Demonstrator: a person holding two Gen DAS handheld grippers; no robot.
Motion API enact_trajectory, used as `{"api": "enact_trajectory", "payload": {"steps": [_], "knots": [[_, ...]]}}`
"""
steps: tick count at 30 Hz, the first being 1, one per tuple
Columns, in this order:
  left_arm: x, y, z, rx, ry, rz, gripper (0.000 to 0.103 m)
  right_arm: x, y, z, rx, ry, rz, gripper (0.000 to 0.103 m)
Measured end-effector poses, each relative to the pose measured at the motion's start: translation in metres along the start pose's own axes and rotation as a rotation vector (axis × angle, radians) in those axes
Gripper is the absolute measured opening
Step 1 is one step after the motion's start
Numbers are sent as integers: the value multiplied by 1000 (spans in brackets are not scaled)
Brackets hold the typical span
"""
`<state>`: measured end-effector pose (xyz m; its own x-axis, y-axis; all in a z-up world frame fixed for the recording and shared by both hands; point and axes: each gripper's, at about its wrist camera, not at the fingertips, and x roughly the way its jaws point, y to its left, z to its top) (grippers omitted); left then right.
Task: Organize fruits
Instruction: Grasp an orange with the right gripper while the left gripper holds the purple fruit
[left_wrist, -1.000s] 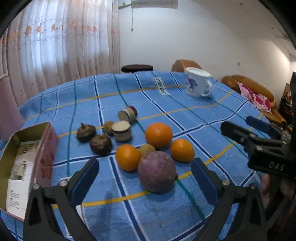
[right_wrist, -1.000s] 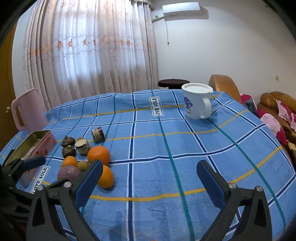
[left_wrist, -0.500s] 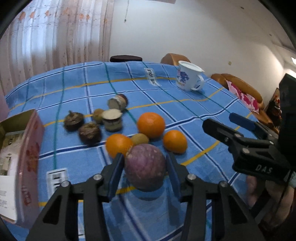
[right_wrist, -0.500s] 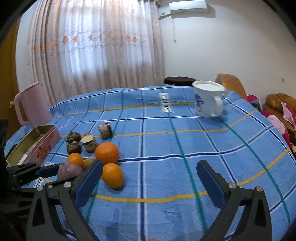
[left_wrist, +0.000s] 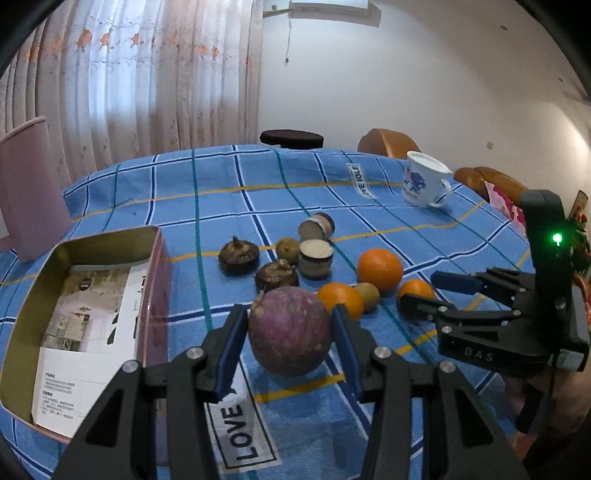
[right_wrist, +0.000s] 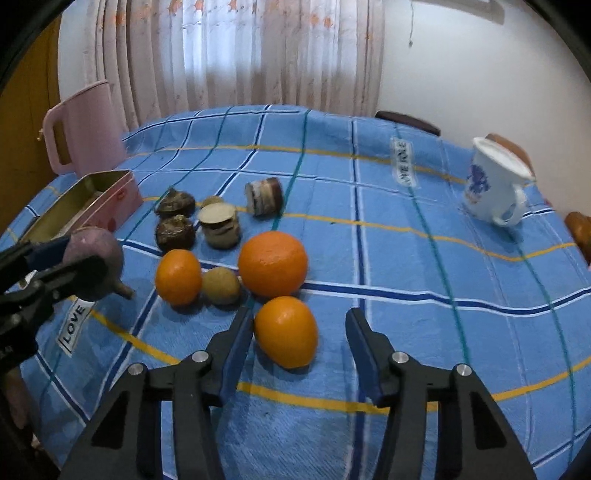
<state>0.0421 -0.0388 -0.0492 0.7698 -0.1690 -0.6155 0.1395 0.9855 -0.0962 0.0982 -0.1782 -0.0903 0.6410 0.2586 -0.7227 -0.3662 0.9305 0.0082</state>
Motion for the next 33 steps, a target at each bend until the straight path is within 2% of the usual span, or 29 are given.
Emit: {"api": "enact_trajectory", "payload": {"steps": [3, 7, 22, 33], "knots": [[1, 2, -2, -6, 5, -5, 49, 4, 4, 0, -14, 35, 23, 38], [0, 4, -3, -10, -1, -9, 49, 3, 1, -1, -1, 28, 48, 37], [-21, 3, 2, 4, -80, 30, 49, -27, 17, 4, -8, -152, 115, 37], [-32, 9, 5, 3, -123, 59, 49, -34, 34, 12, -33, -211, 134, 37]]}}
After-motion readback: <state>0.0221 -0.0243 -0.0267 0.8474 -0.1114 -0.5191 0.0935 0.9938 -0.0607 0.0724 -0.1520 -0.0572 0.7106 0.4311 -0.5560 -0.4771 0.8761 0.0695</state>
